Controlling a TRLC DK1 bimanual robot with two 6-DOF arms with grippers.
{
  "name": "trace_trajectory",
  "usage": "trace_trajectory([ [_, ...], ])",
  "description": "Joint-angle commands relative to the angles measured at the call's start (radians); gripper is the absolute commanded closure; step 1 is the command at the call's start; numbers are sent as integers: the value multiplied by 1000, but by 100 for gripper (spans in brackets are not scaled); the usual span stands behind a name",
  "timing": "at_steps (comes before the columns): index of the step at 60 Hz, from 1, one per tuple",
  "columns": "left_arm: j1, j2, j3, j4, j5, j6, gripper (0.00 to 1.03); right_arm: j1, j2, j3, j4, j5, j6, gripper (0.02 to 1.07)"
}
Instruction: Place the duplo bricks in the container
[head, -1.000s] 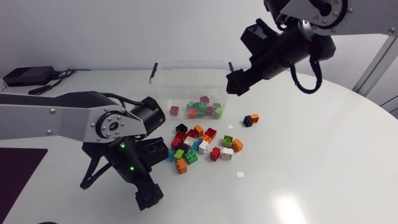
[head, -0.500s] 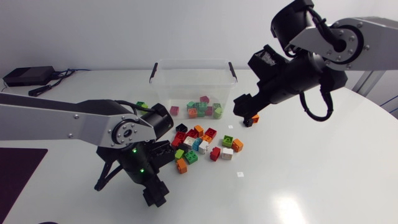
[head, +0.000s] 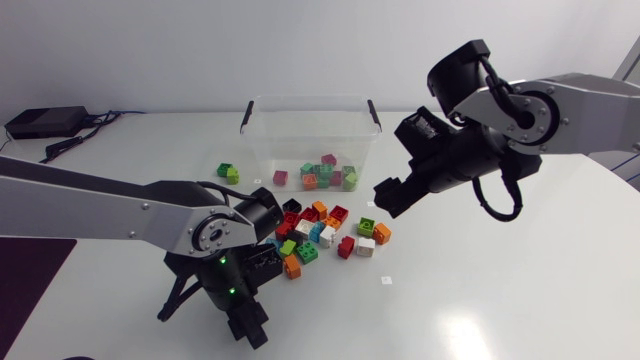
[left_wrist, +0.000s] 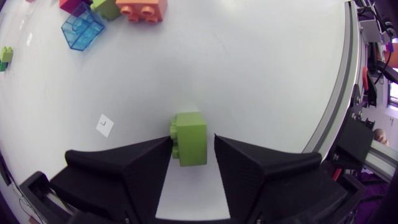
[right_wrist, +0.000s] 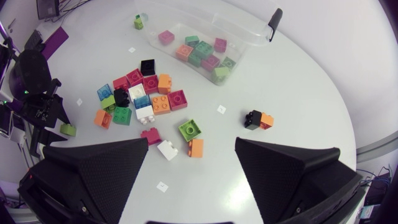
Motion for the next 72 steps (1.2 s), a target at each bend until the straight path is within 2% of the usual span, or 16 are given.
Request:
trace_trajectory([
  [1, -19, 24, -26, 3, -6, -24, 68, -5, 37, -49, 32, 12, 37, 6],
  [10, -22, 19, -29, -14, -5, -24, 77, -32, 97, -72, 71, 15, 21, 6],
  [21, -25, -44, -42, -39, -6, -16, 78, -67, 163, -72, 103, 7, -15, 7],
  [44, 23, -185, 21, -89, -32, -6, 78, -75, 261, -72, 132, 9, -50, 14],
  [64, 124, -274, 136, -106, -31, 33, 78, -84, 363, -41, 151, 7, -73, 16],
  [72, 167, -288, 187, -95, -29, 42, 78, -72, 386, -34, 166, 6, -73, 22],
])
